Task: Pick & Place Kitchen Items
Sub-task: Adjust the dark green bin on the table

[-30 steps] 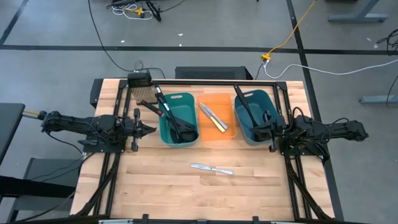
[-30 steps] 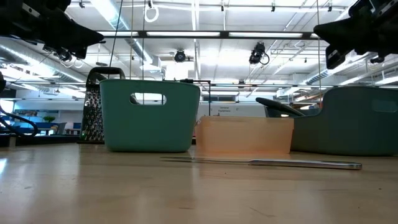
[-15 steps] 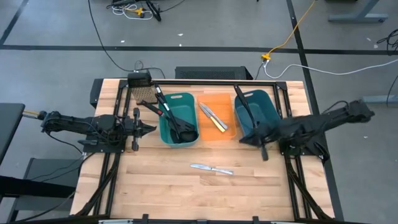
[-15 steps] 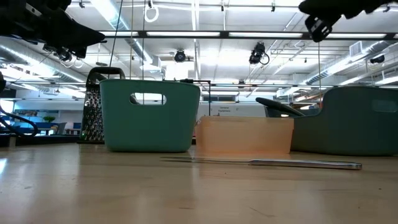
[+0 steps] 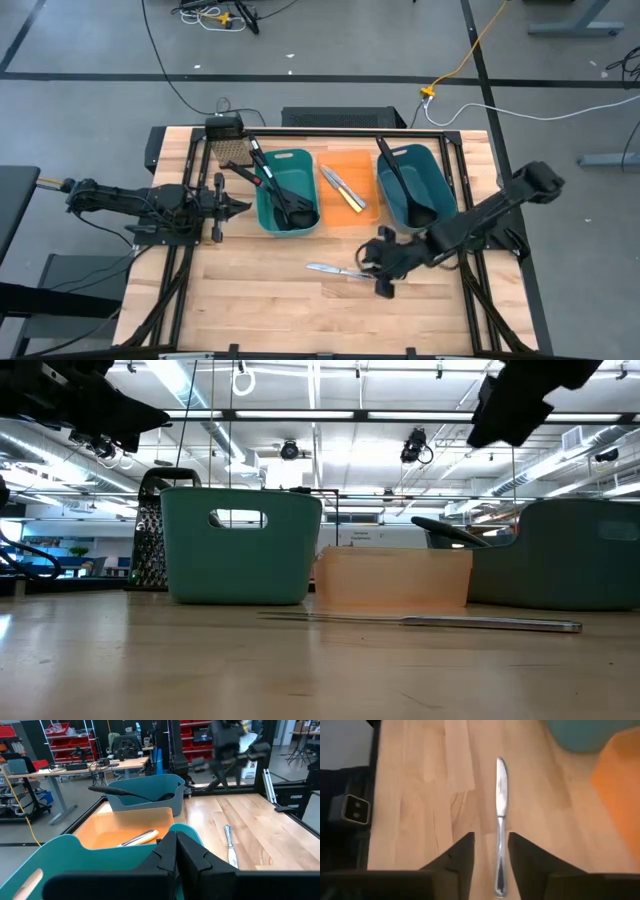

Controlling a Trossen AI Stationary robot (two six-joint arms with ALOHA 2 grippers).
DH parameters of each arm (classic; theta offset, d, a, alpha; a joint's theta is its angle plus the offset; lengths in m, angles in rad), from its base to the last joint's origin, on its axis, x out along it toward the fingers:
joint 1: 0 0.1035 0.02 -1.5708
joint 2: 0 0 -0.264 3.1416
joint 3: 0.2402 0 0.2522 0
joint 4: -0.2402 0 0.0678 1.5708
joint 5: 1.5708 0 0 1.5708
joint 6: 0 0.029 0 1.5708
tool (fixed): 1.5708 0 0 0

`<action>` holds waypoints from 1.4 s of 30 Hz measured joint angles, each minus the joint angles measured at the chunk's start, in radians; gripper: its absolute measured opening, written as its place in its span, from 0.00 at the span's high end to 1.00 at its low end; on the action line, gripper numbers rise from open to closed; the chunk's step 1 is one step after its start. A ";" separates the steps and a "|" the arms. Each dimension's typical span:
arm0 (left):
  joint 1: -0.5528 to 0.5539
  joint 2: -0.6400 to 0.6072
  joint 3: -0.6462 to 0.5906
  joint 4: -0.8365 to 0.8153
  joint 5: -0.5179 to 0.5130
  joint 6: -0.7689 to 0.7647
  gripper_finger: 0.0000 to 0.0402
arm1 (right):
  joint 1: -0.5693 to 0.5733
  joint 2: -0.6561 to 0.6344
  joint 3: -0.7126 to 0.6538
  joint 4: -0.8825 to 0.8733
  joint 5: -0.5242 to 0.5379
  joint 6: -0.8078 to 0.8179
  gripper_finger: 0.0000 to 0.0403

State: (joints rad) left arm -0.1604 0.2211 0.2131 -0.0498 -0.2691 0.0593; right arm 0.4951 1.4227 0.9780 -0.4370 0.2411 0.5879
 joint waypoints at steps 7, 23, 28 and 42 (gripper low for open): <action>0.000 0.000 0.000 0.001 0.000 -0.001 0.98 | 0.027 0.176 0.035 -0.002 0.046 0.070 0.58; 0.000 0.000 0.000 0.002 0.000 -0.004 0.97 | 0.074 0.337 0.035 -0.030 0.039 0.161 0.58; 0.000 0.000 0.000 0.002 0.000 0.001 0.96 | 0.082 0.376 0.035 -0.053 0.071 0.176 0.58; 0.000 0.001 0.000 0.118 0.000 0.001 0.98 | 0.081 0.397 0.029 -0.095 0.046 0.189 0.65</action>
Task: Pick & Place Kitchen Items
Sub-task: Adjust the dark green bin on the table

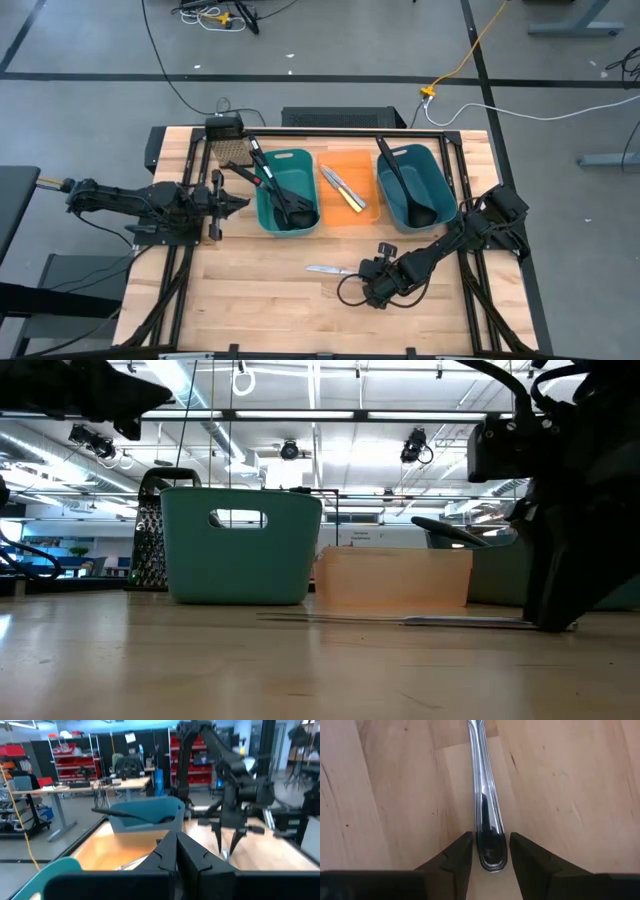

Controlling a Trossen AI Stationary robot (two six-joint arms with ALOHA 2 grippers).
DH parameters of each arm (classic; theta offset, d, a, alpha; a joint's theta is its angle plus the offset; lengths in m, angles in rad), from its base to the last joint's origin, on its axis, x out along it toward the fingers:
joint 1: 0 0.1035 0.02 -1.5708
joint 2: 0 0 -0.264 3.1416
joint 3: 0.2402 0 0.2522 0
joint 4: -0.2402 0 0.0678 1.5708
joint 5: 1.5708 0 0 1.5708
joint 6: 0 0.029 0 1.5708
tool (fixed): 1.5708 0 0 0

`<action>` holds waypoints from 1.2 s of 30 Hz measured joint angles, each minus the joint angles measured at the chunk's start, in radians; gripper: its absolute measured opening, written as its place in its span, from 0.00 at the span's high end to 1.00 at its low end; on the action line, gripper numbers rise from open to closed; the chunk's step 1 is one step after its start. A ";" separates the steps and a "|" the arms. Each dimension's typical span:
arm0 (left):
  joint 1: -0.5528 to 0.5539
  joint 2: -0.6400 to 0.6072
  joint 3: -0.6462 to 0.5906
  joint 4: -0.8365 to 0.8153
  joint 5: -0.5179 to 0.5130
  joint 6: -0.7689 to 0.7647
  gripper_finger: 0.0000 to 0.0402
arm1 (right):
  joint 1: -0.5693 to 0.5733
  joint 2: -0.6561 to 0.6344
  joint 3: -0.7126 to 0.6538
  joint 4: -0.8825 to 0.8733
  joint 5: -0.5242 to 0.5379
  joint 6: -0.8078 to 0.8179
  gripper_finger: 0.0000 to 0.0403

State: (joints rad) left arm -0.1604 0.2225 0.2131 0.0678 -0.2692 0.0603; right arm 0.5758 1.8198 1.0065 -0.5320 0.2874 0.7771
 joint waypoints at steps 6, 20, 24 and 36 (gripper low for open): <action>-0.001 0.086 0.011 0.033 0.041 -0.027 0.99 | -0.003 0.000 -0.001 -0.002 0.000 -0.026 0.66; -0.030 0.668 0.283 0.014 0.116 -0.051 0.99 | -0.051 -0.002 -0.001 -0.006 -0.097 -0.078 0.62; -0.068 0.823 0.364 0.008 0.118 -0.051 1.00 | -0.052 -0.002 -0.001 -0.007 -0.110 -0.079 0.60; -0.126 1.207 0.507 0.009 0.117 -0.057 1.00 | -0.075 -0.001 -0.001 -0.011 -0.172 -0.105 0.60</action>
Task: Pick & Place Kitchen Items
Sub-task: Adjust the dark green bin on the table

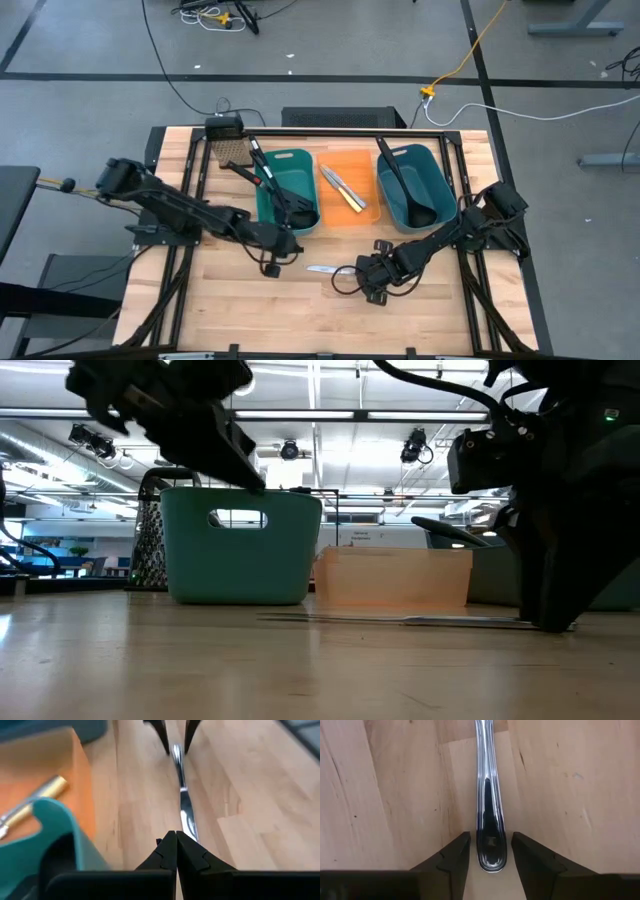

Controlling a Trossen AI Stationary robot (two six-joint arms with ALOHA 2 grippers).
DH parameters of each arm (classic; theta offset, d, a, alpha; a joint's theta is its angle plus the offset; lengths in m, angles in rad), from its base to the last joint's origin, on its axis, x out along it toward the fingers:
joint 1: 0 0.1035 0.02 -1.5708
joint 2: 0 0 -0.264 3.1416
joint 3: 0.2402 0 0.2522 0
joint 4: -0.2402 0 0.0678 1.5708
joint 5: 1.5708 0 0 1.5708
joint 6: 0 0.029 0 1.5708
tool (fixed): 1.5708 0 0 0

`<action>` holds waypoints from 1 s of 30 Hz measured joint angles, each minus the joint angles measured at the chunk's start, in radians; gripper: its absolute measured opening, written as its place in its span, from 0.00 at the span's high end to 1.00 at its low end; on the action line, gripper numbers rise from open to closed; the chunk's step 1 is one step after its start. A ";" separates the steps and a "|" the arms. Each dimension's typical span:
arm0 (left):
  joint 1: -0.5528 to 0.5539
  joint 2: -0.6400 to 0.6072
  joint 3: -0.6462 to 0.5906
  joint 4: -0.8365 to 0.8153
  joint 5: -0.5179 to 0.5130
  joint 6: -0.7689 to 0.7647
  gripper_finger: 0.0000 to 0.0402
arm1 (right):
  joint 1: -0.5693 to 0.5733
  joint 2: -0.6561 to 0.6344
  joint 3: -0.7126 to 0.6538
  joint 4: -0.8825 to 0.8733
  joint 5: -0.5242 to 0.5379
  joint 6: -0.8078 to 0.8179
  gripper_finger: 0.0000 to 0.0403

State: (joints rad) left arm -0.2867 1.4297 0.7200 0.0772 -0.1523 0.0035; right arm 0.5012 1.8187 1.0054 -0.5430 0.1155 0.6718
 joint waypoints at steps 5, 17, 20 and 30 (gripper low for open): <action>-0.005 0.134 0.039 0.032 -0.001 -0.010 1.00 | -0.016 0.000 0.000 0.000 -0.024 -0.011 0.60; -0.080 0.323 0.138 0.068 -0.025 0.061 1.00 | -0.016 0.001 -0.002 0.013 -0.023 -0.019 0.60; -0.097 0.362 0.160 0.070 -0.032 0.085 1.00 | -0.016 0.001 -0.002 0.016 -0.021 -0.019 0.60; -0.114 0.357 0.178 -0.001 -0.097 0.155 1.00 | -0.016 0.002 -0.002 0.024 -0.019 -0.014 0.60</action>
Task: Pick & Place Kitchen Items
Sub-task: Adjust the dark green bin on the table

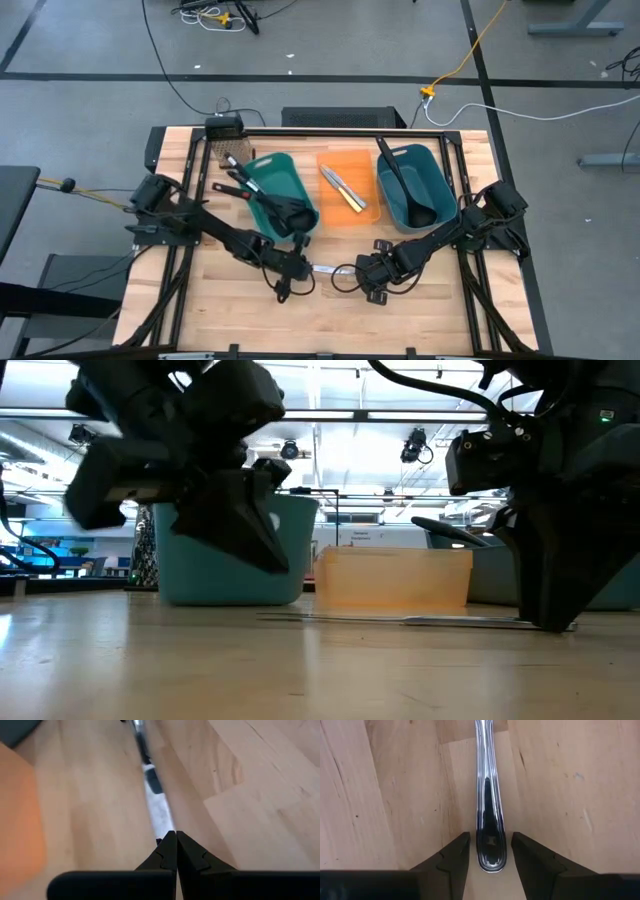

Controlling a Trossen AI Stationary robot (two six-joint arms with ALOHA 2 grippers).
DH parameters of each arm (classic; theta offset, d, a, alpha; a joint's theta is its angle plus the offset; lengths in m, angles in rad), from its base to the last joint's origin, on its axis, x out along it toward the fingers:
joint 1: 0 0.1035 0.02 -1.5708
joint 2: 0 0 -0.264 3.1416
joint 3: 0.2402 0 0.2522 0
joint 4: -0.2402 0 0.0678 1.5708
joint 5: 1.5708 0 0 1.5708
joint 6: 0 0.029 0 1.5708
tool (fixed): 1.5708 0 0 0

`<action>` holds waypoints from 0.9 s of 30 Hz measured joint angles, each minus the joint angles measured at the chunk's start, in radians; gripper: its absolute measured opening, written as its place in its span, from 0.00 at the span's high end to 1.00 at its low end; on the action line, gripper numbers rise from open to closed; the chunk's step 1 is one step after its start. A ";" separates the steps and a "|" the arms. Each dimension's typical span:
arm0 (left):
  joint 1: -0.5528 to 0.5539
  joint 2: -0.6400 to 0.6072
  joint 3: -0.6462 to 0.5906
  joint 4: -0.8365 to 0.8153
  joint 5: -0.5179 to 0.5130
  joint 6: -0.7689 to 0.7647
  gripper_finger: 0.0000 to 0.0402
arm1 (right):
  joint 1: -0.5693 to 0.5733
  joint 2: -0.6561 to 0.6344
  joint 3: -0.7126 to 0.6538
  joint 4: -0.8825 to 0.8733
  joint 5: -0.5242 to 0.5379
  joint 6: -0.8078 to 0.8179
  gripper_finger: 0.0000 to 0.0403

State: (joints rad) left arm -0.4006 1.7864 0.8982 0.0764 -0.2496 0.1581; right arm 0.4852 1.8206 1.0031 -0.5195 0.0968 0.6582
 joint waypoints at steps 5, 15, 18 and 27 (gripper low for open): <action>0.031 -0.040 0.000 -0.059 0.019 0.011 1.00 | 0.003 0.000 0.000 0.002 0.017 0.004 0.60; 0.010 -0.046 0.100 -0.226 0.050 0.067 0.99 | 0.003 0.000 0.000 0.007 0.024 0.005 0.60; -0.022 -0.046 0.191 -0.370 -0.038 0.016 0.96 | 0.003 0.000 0.000 0.008 0.026 0.006 0.60; -0.059 -0.046 0.488 -0.741 -0.225 -0.125 0.78 | 0.004 0.000 0.000 0.014 0.045 0.003 0.60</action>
State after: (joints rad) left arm -0.4600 1.7405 1.3860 -0.6649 -0.4749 0.0333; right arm 0.4889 1.8206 1.0031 -0.5057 0.1417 0.6614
